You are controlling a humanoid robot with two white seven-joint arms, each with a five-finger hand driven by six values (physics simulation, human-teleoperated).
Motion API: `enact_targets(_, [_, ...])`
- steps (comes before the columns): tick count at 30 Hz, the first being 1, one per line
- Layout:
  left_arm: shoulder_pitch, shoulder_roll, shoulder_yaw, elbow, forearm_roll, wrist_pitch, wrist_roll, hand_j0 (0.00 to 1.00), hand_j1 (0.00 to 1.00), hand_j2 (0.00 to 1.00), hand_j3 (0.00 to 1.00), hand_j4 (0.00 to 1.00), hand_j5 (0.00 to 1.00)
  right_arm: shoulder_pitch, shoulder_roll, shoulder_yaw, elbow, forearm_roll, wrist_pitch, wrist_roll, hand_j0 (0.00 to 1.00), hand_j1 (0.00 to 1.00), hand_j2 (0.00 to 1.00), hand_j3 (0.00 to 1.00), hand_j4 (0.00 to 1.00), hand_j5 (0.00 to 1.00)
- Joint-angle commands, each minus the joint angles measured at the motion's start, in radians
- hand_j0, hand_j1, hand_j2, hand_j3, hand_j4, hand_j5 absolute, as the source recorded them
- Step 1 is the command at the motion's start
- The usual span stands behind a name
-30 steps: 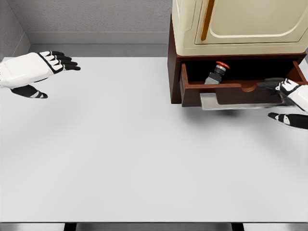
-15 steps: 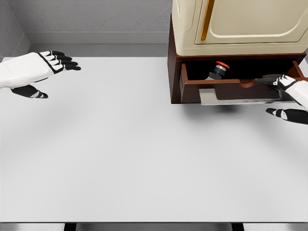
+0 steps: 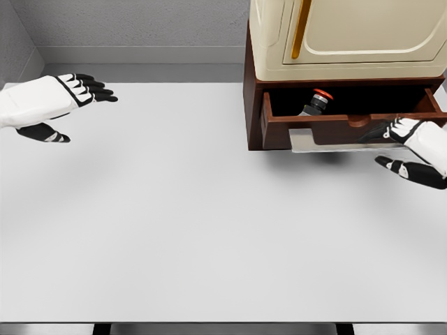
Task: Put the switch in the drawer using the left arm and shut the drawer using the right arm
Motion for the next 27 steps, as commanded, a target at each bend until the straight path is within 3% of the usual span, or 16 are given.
enact_targets(1, [0.000, 0.002, 0.001, 0.000, 0.006, 0.001, 0.001, 1.00, 1.00, 1.00, 1.00, 1.00, 1.00, 0.000, -0.001, 0.006, -0.004, -0.006, 0.001, 0.000, 0.55, 0.55, 0.55, 0.55, 0.55, 0.55])
enact_targets(8, [0.002, 0.000, 0.001, -0.001, 0.006, 0.001, 0.001, 1.00, 1.00, 1.00, 1.00, 1.00, 1.00, 0.003, 0.007, 0.029, -0.004, -0.004, 0.001, 0.001, 0.50, 0.50, 0.50, 0.50, 0.50, 0.50])
enact_targets(17, [0.002, 0.002, 0.001, -0.001, 0.006, 0.001, 0.001, 1.00, 1.00, 1.00, 1.00, 1.00, 1.00, -0.023, 0.011, 0.057, -0.004, -0.006, 0.001, 0.001, 0.49, 0.49, 0.49, 0.49, 0.49, 0.49])
enact_targets(23, [0.002, 0.002, 0.001, -0.001, 0.006, 0.001, 0.001, 1.00, 1.00, 1.00, 1.00, 1.00, 1.00, -0.109, 0.027, 0.172, -0.007, -0.006, 0.001, 0.000, 0.49, 0.49, 0.49, 0.49, 0.49, 0.49])
enact_targets(27, [0.002, 0.000, -0.001, -0.001, 0.006, 0.001, 0.001, 1.00, 1.00, 1.00, 1.00, 1.00, 1.00, -0.127, 0.021, 0.169, -0.007, -0.006, 0.001, -0.002, 0.49, 0.49, 0.49, 0.49, 0.49, 0.49])
